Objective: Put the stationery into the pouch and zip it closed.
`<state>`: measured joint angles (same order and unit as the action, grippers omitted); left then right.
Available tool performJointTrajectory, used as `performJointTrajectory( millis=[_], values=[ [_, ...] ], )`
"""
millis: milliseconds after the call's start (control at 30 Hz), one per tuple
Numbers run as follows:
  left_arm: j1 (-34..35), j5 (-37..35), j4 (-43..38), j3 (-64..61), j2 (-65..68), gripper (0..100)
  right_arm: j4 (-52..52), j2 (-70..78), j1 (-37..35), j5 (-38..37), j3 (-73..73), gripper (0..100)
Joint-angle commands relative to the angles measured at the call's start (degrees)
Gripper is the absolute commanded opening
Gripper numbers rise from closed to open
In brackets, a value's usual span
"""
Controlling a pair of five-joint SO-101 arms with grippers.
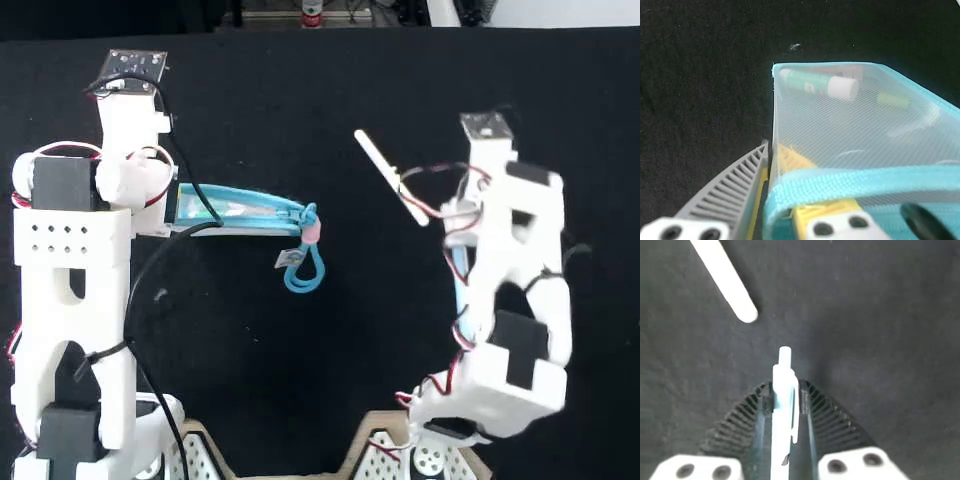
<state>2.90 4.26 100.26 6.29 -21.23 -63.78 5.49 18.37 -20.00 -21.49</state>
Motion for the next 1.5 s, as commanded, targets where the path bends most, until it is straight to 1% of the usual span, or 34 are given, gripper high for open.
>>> performJointTrajectory(
  millis=[0, 67, 267, 533, 567, 600, 633, 700, 833, 933, 1100, 1167, 1267, 1367, 1467],
  values=[
    [1.0, 0.5, 0.4, 0.6, -0.2, 3, 0.2, -3.6, 1.6, -0.9, -1.4, 8.9],
    [-0.1, 0.5, 0.4, 0.6, -0.4, 3, -0.6, -3.6, 1.6, -0.9, -1.2, 11.9],
    [-0.2, 0.5, 0.4, 0.5, -0.7, 3, 1.1, -1.2, 1.4, -0.9, 0.6, 12.3],
    [-0.3, 0.5, 0.4, 0.5, -0.4, 3, 0.7, 14.1, 1.5, -1.0, 8.7, 11.9],
    [-0.3, 0.6, 0.4, 0.5, -0.4, 3, 0.0, 15.4, 1.7, -1.0, 9.7, 11.0],
    [-0.3, 0.6, 0.4, 0.5, -0.6, 3, -1.2, 16.0, 1.7, -1.0, 10.5, 7.4],
    [-0.3, 0.6, 0.4, 0.5, -0.7, 3, -2.5, 16.0, 1.9, -1.1, 11.0, 1.1],
    [-0.3, 0.6, 0.4, 0.5, -0.7, 3, -5.7, 14.0, 2.1, -0.9, 11.6, 1.6],
    [-0.3, 0.6, 0.4, 0.5, -0.7, 3, -12.3, 2.9, 1.3, -0.9, 11.4, 1.0],
    [-0.4, 0.6, 0.4, 0.5, -0.7, 3, -17.5, -8.0, -1.1, -1.0, 10.4, 1.1],
    [-0.3, 0.6, 0.4, 0.5, -0.7, 3, -20.7, -27.0, -6.8, -0.4, 8.0, 1.1],
    [-0.3, 0.6, 0.4, 0.5, -0.7, 3, -21.6, -35.3, -10.5, 1.3, 9.5, 1.1],
    [-0.5, 0.5, 0.4, 0.5, -0.7, 3, -21.6, -48.0, -17.7, 7.9, 13.3, 1.1],
    [-0.7, 0.4, 0.4, 0.3, -0.7, 3, -20.6, -58.4, -27.3, 14.2, 17.2, 1.1],
    [-0.7, 0.4, 0.4, 0.4, -0.5, 3, -15.5, -65.5, -38.2, 19.5, 17.9, 1.1]
  ],
)
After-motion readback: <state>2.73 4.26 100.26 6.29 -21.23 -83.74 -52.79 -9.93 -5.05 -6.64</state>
